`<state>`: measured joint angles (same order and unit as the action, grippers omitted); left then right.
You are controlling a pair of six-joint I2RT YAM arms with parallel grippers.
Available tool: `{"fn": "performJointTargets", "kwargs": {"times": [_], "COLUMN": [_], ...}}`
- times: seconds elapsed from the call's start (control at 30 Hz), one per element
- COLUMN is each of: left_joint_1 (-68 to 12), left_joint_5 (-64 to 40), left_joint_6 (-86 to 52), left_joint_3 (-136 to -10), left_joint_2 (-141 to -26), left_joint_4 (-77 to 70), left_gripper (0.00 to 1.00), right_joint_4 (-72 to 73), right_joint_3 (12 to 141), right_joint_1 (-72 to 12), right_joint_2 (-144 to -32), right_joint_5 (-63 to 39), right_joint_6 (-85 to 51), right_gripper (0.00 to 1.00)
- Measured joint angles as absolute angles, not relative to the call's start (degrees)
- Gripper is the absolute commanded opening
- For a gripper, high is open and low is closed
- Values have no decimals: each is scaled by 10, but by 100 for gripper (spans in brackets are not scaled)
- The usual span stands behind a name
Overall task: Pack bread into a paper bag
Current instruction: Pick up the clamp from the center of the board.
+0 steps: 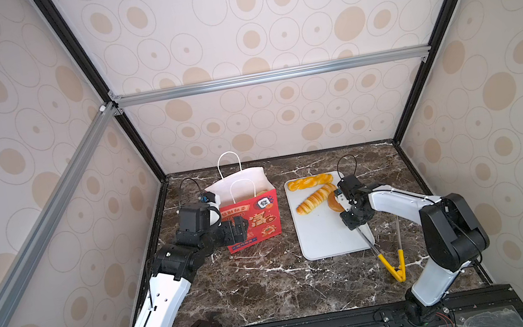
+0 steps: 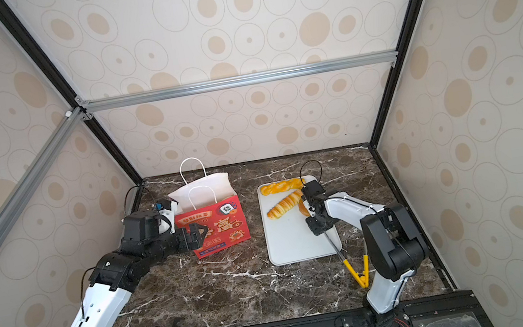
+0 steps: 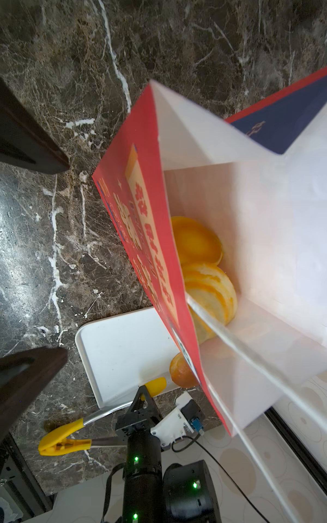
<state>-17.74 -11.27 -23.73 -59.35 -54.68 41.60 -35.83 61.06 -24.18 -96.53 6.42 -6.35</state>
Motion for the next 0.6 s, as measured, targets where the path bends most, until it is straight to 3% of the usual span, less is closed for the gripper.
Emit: {"fn": "performJointTargets", "kwargs": {"times": [0.37, 0.6], "left_joint_1": [-177, -192], "left_joint_5": [-170, -279], "left_joint_6": [-235, -231], "left_joint_3": [-591, -573], "left_joint_2": [-556, -542], "left_joint_4": [403, 362], "left_gripper": [93, 92], "right_joint_4": [-409, -377], "right_joint_3": [630, 649], "right_joint_1": [-242, -242], "right_joint_2": [-836, -773], "right_joint_5": [30, -145], "right_joint_6": [-68, -60], "right_gripper": [0, 0]}}
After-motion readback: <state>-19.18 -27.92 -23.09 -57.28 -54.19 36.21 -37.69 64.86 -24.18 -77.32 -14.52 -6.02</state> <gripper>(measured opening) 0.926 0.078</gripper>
